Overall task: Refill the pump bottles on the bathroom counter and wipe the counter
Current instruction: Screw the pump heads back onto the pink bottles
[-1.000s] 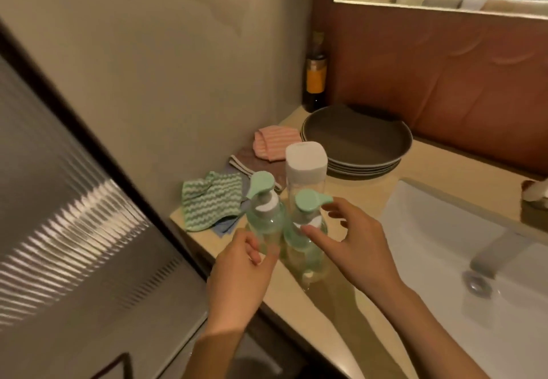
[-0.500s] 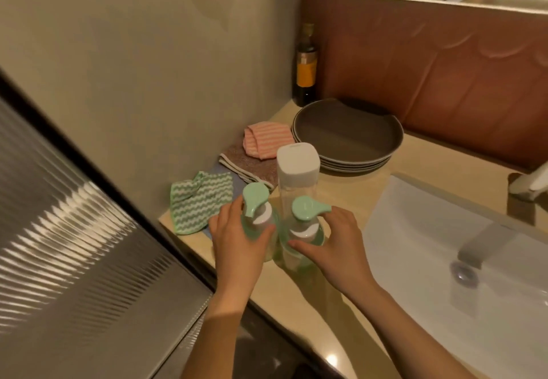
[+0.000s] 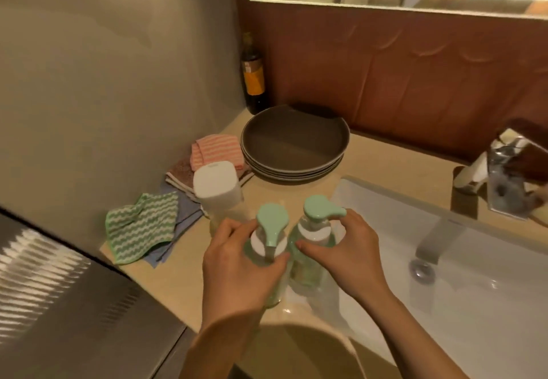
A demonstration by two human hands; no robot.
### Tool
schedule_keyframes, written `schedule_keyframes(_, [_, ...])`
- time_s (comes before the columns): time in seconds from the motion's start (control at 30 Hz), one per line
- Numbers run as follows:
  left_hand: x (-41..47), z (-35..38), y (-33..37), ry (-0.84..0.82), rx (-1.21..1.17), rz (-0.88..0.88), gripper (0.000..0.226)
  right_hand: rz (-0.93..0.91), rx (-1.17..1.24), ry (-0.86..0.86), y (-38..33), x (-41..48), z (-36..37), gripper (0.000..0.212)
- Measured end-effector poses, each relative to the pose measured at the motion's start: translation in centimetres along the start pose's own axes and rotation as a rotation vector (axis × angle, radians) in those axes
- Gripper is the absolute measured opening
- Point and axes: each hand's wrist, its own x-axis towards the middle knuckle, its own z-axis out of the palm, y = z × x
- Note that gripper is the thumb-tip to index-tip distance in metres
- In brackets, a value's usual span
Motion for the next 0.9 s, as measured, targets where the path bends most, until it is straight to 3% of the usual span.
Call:
schedule_keyframes(0.17, [3.3, 5.8, 4.8, -0.154, -0.164, 0.041, 0.036, 0.039, -0.001, 0.194, 2.8, 3.9, -5.5, 0.049])
schedule_keyframes(0.47, [12.8, 17.5, 11.5, -0.203, -0.206, 0.173, 0.027, 0.106, -0.099, 0.524, 7.8, 13.7, -12.0, 0.043])
schedule_keyframes(0.73, [19.1, 24.9, 13.8, -0.259, -0.168, 0.273, 0.033, 0.207, -0.091, 0.692, 11.6, 20.2, -13.6, 0.051])
schedule_keyframes(0.9, [20.5, 27.4, 13.4, -0.303, -0.138, 0.29, 0.037, 0.276, -0.077, 0.673, 13.4, 22.2, -13.4, 0.053])
